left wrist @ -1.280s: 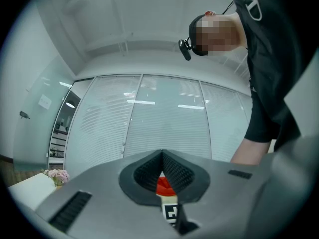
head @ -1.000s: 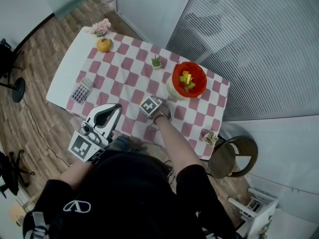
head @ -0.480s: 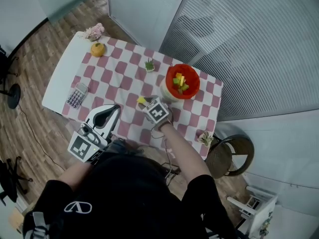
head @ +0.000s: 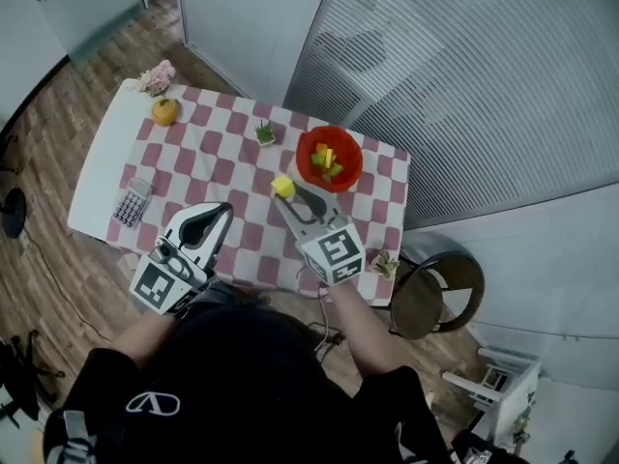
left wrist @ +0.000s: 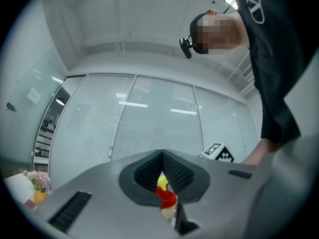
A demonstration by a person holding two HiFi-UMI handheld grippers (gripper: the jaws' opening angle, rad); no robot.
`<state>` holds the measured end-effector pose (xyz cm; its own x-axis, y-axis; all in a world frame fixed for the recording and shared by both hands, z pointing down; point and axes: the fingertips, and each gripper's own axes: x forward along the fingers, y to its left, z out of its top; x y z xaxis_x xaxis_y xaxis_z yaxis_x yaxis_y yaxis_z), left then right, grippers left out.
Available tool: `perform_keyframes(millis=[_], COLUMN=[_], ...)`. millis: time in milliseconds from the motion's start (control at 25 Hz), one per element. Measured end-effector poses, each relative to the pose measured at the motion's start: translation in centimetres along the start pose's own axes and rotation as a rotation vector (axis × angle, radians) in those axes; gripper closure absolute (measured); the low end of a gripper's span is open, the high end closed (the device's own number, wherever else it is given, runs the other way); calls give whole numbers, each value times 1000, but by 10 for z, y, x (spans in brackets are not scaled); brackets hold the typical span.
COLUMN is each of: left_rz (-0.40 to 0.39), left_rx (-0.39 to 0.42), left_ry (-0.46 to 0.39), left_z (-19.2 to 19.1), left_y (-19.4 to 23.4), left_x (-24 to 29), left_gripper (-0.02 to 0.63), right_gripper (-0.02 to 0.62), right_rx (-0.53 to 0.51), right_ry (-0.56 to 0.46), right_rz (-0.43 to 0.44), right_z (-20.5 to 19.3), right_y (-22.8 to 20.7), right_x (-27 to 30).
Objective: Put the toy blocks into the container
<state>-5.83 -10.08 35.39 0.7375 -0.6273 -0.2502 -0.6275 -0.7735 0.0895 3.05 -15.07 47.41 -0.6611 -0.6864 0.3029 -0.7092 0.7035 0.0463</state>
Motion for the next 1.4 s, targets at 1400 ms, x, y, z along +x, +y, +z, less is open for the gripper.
perform_keyframes(millis=[1400], left_rz=[-162], left_rx=[-11], left_ry=[59], left_z=[-31], left_y=[-37], left_x=[35], left_gripper=[600], right_gripper=[453], right_rx=[3], right_ry=[-383], right_rz=[-493], right_z=[43], right_y=[-95], right_x=[-136])
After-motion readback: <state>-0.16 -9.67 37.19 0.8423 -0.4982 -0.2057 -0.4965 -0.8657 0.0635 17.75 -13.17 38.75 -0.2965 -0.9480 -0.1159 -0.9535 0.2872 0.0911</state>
